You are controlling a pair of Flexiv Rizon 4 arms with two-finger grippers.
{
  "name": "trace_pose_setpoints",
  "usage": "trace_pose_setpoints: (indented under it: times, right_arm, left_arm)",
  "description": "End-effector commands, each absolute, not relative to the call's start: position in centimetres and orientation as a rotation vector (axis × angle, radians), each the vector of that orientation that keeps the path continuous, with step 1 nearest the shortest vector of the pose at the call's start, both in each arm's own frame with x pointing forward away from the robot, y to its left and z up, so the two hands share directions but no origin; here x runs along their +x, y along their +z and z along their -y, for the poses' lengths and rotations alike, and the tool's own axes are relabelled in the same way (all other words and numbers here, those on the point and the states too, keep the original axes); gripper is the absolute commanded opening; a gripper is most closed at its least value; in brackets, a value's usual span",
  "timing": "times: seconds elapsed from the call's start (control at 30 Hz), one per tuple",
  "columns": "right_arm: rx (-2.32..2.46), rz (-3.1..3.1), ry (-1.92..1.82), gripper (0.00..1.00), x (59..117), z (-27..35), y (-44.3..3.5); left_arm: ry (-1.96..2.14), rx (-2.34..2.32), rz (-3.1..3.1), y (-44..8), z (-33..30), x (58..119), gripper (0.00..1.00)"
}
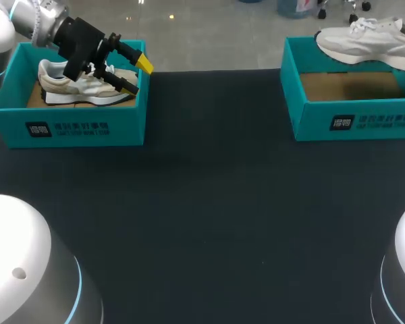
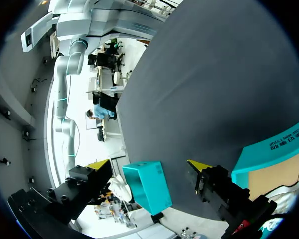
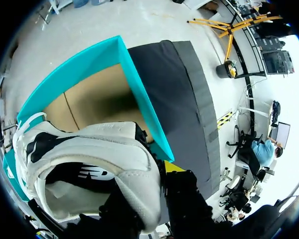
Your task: Take the shoe out of the shoebox, open the shoe tongue, remove and reinsert the insole, then place the shoe into the shoebox
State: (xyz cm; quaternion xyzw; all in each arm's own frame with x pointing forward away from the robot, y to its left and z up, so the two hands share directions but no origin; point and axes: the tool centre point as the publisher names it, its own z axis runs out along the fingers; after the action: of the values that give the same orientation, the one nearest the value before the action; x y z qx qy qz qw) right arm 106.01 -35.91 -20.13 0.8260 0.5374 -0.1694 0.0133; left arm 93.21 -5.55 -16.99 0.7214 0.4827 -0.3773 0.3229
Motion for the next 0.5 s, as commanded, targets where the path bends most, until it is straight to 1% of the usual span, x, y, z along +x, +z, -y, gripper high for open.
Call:
trace_pose_setpoints:
  times: [0.03, 0.2, 0.5]
  right_arm:
    - [2.521, -1.710, -0.484, 0.00, 105.18, 35.66, -20.27]
    - [2.439, -1.808, -0.433, 0.00, 104.45, 35.36, -20.56]
    - [2.429, -1.805, -0.424, 0.00, 104.27, 35.38, -20.65]
  left_arm:
    - [-0.988, 1.897, -1.268, -16.93, 5.50, 93.20, 1.00]
    - [-0.988, 1.897, -1.268, -16.93, 5.50, 93.20, 1.00]
    - [-0.988, 1.897, -1.268, -16.93, 5.50, 93.20, 1.00]
